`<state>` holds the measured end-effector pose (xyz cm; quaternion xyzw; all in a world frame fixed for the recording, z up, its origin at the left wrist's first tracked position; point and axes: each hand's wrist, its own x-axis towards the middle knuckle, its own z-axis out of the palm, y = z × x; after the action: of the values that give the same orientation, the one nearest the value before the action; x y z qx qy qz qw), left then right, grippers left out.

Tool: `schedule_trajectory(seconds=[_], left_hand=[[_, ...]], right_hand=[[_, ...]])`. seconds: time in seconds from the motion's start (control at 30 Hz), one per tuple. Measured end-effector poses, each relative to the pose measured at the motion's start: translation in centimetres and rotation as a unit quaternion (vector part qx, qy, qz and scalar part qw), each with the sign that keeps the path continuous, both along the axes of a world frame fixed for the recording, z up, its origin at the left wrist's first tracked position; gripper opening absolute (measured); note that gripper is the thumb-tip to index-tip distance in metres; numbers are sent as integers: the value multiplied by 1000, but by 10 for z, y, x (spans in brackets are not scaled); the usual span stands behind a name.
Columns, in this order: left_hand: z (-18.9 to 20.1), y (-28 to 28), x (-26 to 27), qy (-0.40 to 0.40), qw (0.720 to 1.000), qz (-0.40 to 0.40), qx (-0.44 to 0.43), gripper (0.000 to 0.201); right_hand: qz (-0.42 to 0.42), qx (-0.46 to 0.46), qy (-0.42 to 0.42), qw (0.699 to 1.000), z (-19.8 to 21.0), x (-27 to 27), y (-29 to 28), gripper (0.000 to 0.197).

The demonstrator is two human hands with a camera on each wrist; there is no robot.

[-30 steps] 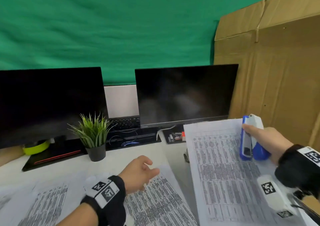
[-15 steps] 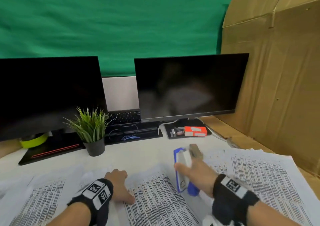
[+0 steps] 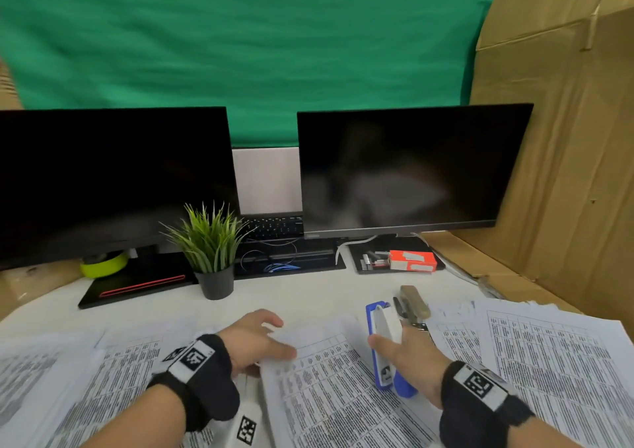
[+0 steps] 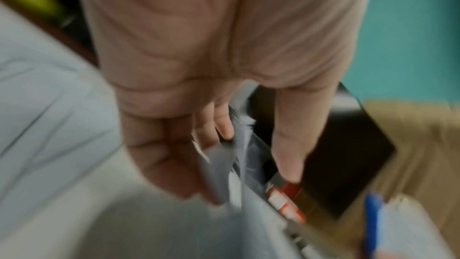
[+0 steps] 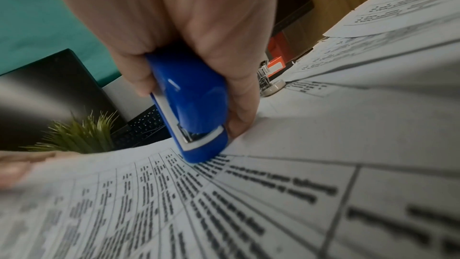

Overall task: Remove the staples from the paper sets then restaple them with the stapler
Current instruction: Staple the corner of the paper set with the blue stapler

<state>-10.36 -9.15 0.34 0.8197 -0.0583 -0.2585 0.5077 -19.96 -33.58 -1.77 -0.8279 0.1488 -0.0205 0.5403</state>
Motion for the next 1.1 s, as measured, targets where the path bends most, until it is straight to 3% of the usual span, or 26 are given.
schedule_trajectory(seconds=[0.1,0.17,0.3,0.43,0.53,0.63,0.73,0.83,0.97,1.03,1.1], left_hand=[[-1,6,-16,114,966,65,-223,54],[-4,5,-31,125,965,34,-227,34],[2,0,-49,-36,994,30,-98,24],[44,1,-57,-126,980,15,-152,28],[80,1,-66,-229,950,51,-208,29],[112,-5,-77,-357,894,99,-251,25],[120,-13,-86,-419,857,130,-272,31],[94,-18,-88,-369,879,154,-259,35],[67,-18,-80,-306,915,150,-217,25],[69,-17,-76,-304,918,148,-209,26],[74,-16,-75,-303,920,137,-207,26]], right_hand=[[-4,10,-5,1000,-4,-1,-1,20],[-6,20,-7,1000,-7,-1,-4,24],[5,39,-12,999,-6,-5,-11,25],[8,106,-66,992,19,-12,-18,24],[-7,161,-139,977,60,-17,-9,20],[-11,138,-261,955,107,-26,7,18],[4,110,-335,936,125,-41,22,15],[0,77,-298,952,99,-50,33,18],[-62,47,-262,962,65,-40,22,46],[-121,-13,-325,938,75,-33,13,60],[-165,-32,-422,891,103,-32,12,55]])
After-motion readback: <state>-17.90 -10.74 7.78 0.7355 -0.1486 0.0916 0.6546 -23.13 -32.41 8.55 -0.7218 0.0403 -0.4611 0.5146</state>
